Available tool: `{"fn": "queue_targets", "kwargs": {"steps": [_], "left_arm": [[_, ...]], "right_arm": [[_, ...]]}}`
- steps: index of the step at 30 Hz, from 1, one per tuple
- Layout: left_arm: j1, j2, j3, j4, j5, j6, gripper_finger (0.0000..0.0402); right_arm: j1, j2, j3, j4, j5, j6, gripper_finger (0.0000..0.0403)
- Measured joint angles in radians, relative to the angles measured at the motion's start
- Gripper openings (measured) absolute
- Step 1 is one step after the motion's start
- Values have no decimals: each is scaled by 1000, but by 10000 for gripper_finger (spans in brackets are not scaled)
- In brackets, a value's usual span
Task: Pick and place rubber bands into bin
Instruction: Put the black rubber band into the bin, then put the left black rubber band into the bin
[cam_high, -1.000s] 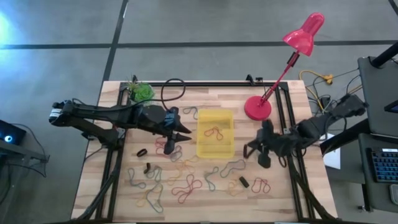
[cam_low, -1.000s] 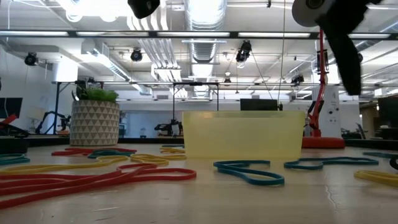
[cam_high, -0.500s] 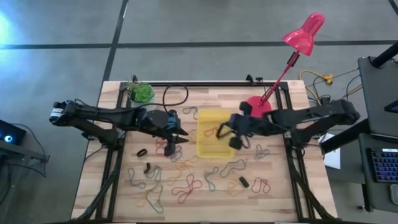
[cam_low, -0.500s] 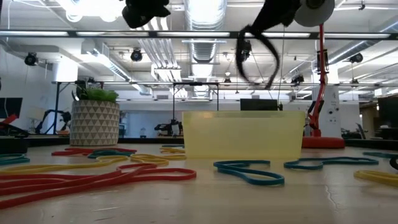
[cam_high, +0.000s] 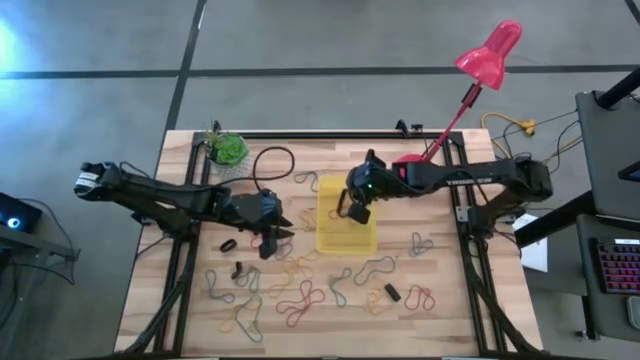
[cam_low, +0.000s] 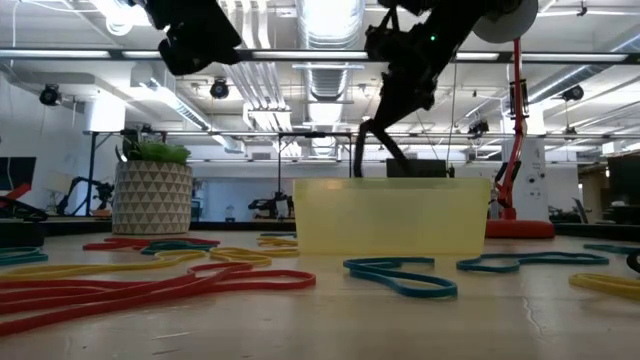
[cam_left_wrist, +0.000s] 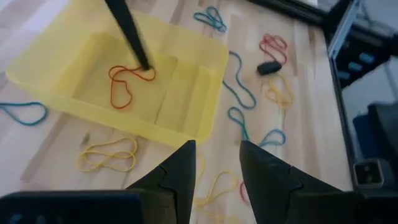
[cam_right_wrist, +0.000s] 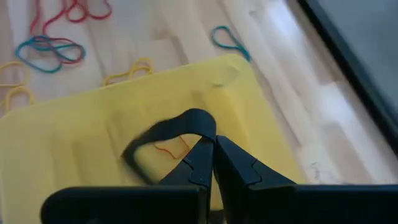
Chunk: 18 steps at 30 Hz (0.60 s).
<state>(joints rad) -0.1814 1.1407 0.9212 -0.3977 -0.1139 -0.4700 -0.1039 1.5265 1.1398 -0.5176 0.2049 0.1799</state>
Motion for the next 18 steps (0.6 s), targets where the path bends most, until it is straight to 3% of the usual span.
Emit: {"fn": "queue_targets", "kwargs": {"steps": [7, 18], "left_arm": [[0, -3, -43, 54, 32, -23, 109], [0, 8, -47, 46, 51, 32, 109]], "right_arm": [[-54, 72, -1, 16, -233, -8, 15], [-54, 70, -3, 20, -261, -17, 124]]}}
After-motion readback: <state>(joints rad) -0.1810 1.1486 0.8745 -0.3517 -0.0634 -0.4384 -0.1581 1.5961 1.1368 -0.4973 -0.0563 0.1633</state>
